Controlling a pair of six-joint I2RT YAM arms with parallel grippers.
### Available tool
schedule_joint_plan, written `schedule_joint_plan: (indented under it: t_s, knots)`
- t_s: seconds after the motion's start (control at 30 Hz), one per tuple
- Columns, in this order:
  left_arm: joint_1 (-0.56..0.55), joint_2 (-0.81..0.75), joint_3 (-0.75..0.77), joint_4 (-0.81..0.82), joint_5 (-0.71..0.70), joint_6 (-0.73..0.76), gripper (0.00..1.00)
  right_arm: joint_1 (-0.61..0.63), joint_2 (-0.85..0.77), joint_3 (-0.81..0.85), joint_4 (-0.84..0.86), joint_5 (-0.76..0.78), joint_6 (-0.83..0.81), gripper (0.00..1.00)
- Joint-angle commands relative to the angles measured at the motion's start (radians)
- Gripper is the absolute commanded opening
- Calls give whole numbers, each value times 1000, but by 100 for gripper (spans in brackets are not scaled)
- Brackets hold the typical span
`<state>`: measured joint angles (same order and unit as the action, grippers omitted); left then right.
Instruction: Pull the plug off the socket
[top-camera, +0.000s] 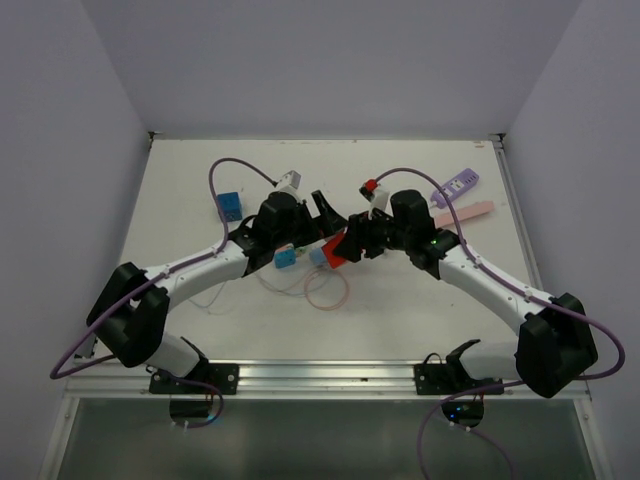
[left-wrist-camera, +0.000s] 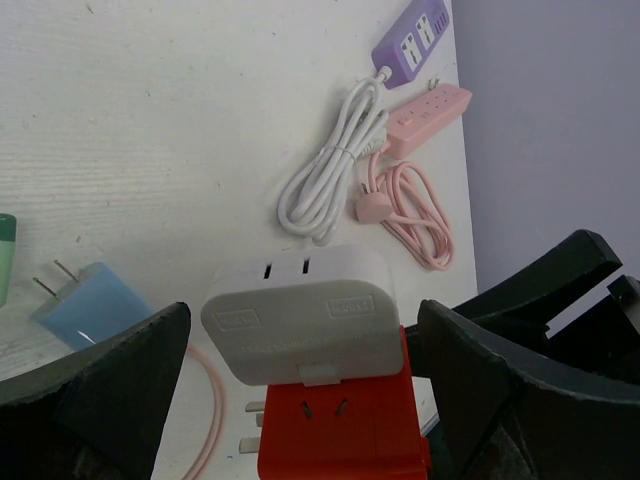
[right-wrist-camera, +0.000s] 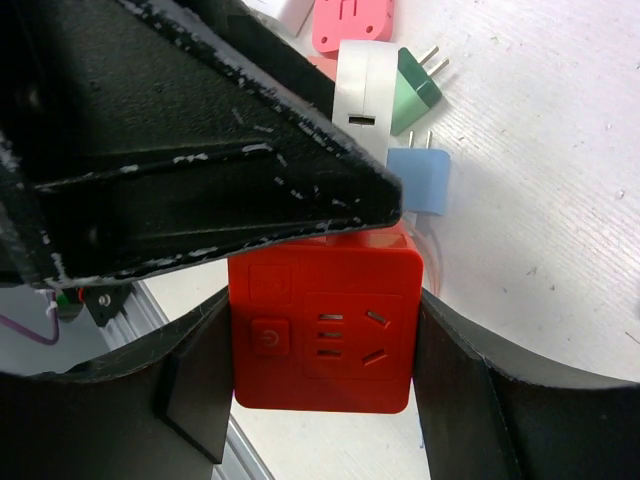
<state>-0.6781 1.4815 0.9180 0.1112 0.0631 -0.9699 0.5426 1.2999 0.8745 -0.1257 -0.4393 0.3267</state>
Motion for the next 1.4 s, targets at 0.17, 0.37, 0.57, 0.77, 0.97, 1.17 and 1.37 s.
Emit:
schedule_joint_plan:
  t_s: [0.17, 0.37, 0.57, 0.77, 0.97, 1.17, 1.37]
  knots:
    - [-12, 13, 32, 61, -121, -21, 86, 22, -36, -6, 81, -19, 20, 0]
    - [-14, 26, 36, 64, -129, -18, 51, 34, -42, -19, 69, -16, 8, 0]
    - [-6, 45, 79, 27, -192, 48, 31, 40, -48, -34, 9, -22, -28, 0]
    - [54, 74, 104, 31, -230, 117, 26, 40, -57, -75, -51, -58, -44, 0]
    - [135, 98, 137, 41, -253, 191, 25, 42, -56, -121, -106, -70, -57, 0]
    - [221, 99, 150, 27, -269, 249, 25, 42, -73, -155, -130, -88, -66, 0]
    - [276, 60, 159, -98, -293, 350, 34, 40, -73, -138, -129, -49, -61, 0]
